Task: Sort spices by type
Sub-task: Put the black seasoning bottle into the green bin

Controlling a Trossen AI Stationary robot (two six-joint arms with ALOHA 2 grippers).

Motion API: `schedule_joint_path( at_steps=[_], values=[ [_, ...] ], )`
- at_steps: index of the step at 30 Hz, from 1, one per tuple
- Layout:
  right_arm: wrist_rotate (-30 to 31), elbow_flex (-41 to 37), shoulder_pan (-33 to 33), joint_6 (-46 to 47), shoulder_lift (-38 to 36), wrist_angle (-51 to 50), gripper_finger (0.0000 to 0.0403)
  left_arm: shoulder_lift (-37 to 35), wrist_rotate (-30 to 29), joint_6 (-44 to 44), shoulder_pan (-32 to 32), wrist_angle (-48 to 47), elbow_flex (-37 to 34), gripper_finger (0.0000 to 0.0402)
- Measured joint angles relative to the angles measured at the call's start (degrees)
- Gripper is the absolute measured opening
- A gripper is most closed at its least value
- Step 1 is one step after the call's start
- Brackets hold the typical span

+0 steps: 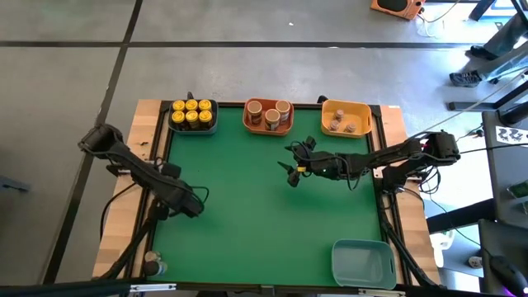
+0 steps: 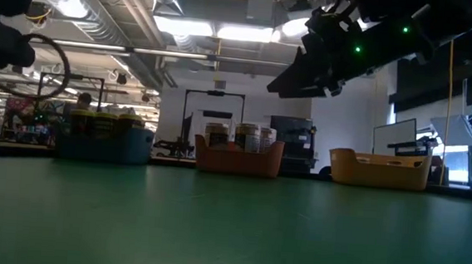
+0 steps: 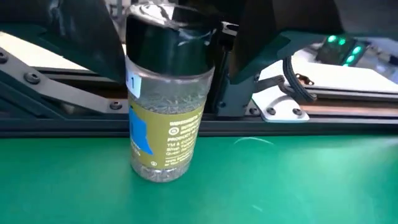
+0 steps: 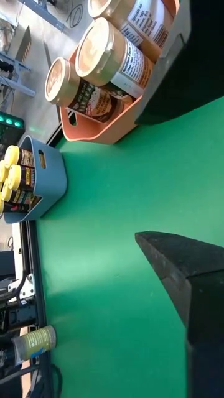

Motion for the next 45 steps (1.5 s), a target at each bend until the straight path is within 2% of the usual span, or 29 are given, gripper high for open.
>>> schedule_joint_path(
  at_steps=[5,10,15,22,25,31,36,40,45],
  values=[
    [0.0,0.0,0.02,0.02,0.0,-0.04,0.0292,2.66,0.02,0.93,0.0,0.01,-0.34,0.0243],
    [-2.2,0.0,0.02,0.09,0.0,-0.11,0.0292,4.42,0.66,-2.93,0.17,0.33,0.19,0.0201],
    [-4.95,0.0,0.09,0.09,-0.16,-0.49,0.0292,4.77,-2.75,-4.76,0.44,1.23,3.49,0.02],
    [-17.17,0.0,0.8,1.12,-0.22,-0.16,0.0292,4.74,-7.06,-5.78,2.89,2.44,12.48,0.0204],
    [-19.2,0.0,2.03,4.24,-0.22,1.12,0.0292,4.73,-9.27,-5.81,5.27,3.47,16.38,0.0209],
    [-19.43,0.0,5.13,5.88,0.41,5.9,0.0292,4.71,-11.23,-0.8,11.28,15.03,21.46,0.0207],
    [-19.24,0.0,6.94,5.34,4.42,13.27,0.029,4.95,-12.62,5.92,15.41,27.51,21.8,0.0208],
    [-19.08,-0.02,6.9,5.65,9.14,17.8,0.0255,6.25,-13.08,8.88,17.77,34.58,21.8,0.0208],
    [-18.97,0.05,6.76,5.72,14.24,24.83,0.0151,9.33,-13.16,12.97,19.06,41.05,21.8,0.0209]
  ],
)
